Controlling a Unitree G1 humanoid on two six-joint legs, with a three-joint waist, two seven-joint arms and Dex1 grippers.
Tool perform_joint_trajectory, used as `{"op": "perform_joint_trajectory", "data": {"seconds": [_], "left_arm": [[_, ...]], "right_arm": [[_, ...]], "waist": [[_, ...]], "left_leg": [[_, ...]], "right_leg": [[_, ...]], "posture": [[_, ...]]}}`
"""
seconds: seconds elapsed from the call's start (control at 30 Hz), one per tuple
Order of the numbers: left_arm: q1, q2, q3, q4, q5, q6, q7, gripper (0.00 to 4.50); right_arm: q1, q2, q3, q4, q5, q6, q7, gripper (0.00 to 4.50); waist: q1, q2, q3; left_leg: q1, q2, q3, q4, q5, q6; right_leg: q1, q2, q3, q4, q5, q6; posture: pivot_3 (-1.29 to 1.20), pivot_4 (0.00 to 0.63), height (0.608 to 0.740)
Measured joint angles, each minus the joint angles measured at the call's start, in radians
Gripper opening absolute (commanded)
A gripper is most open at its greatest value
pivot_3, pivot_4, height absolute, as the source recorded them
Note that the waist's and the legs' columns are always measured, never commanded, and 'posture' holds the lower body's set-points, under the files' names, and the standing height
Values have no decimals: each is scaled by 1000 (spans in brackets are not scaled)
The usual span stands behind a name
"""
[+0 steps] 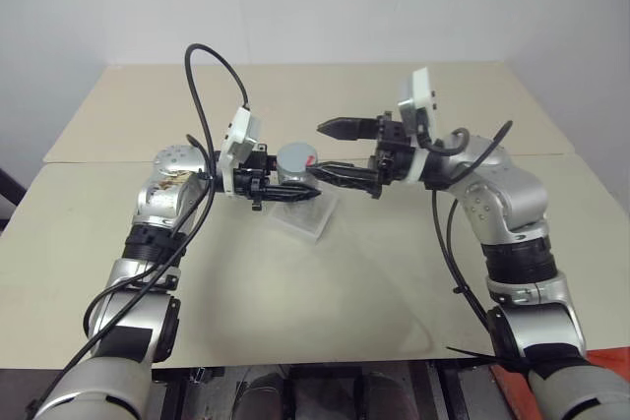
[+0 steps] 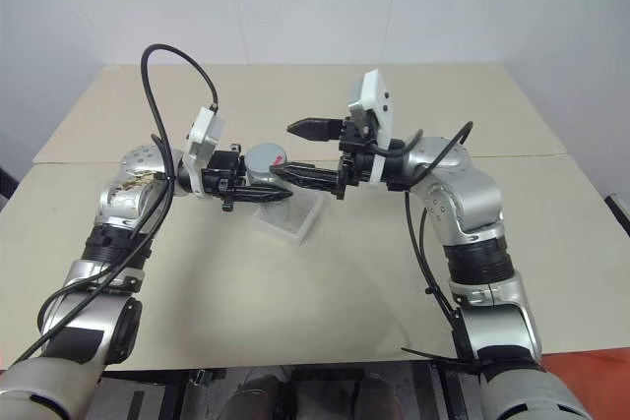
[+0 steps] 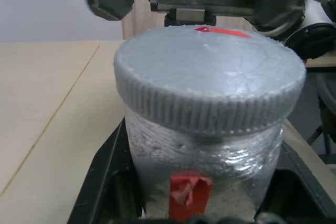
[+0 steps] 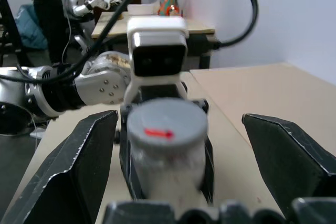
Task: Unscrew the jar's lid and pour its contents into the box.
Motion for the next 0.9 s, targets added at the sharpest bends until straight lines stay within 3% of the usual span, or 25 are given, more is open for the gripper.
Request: {"op": "perform_joint_trajectory", "data": {"seconds": [0.43,0.9], "left_arm": [[-13,-5,3,1,15,-2,-7,2004],[-10,2,8,0,17,5,-3,2004]], "right_arm": [[-40,76,58,80,-90,-24,-20,4427],[-51,65,58,107,-101,-45,3,4427]], "waist": [[-3,0,0],[-3,0,0]], "left_leg": [[0,0,0,0,0,0],[0,0,0,0,0,0]], "right_leg": [[0,0,0,0,0,0],[0,0,0,0,0,0]], "posture": [[0,150,740],[0,150,740]]}}
